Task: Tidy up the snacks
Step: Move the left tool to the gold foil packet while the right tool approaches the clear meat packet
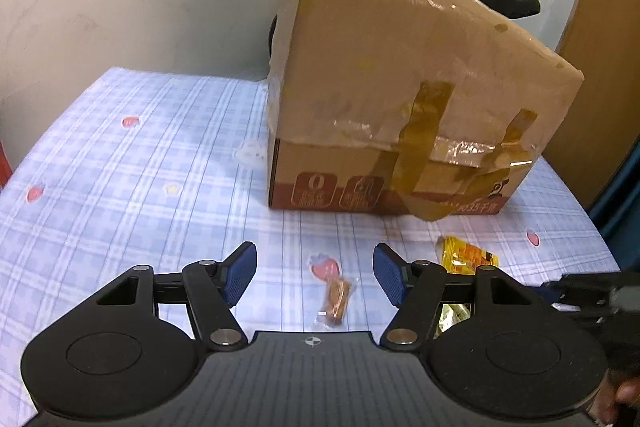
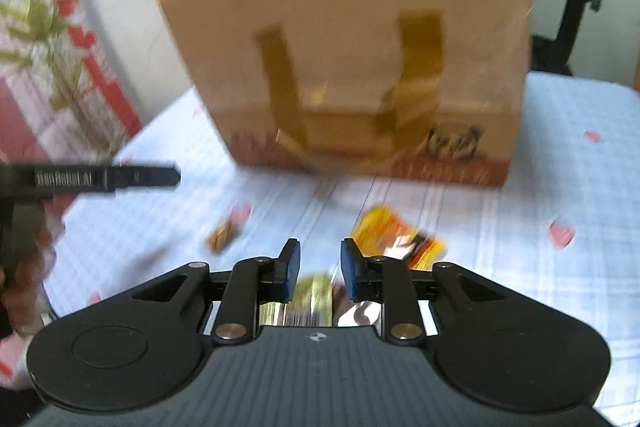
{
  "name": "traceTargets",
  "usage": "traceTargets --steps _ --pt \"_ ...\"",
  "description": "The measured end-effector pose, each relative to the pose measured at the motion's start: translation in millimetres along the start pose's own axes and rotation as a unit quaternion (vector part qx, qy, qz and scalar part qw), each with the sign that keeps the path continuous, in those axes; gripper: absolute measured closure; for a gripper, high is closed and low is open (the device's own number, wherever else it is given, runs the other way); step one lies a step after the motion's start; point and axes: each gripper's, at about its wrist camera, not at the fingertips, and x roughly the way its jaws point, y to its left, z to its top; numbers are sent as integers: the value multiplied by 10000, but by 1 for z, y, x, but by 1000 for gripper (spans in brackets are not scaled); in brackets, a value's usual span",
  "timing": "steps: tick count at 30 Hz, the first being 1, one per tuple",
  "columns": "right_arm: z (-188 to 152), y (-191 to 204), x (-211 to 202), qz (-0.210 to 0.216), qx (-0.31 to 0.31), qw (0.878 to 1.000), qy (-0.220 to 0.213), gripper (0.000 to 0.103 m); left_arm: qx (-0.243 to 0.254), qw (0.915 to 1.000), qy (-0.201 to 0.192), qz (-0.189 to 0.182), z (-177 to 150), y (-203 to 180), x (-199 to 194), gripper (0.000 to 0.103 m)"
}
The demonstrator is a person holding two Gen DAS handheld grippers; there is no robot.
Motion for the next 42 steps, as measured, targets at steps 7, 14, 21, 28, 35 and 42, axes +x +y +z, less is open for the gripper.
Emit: traceTargets --steps 7,14,21,28,35,42 --pt "-6 9 9 23 -146 9995 263 76 -7 9999 90 50 -15 2 2 36" --pt "-10 12 19 -337 -525 9968 508 66 -107 9998 152 55 -23 5 5 37" --pt "-12 24 27 -603 -1062 9919 343 66 -164 9998 128 77 -24 7 6 38" --pt "-9 16 29 -860 -1011 9909 201 67 -186 9996 158 104 -24 8 7 39" --pt "-3 1 19 -940 -617 9936 118 66 -160 9997 189 28 -26 4 7 40" --pt "-11 0 4 -824 -792 9931 260 65 586 9957 410 -581 -30 -30 20 40"
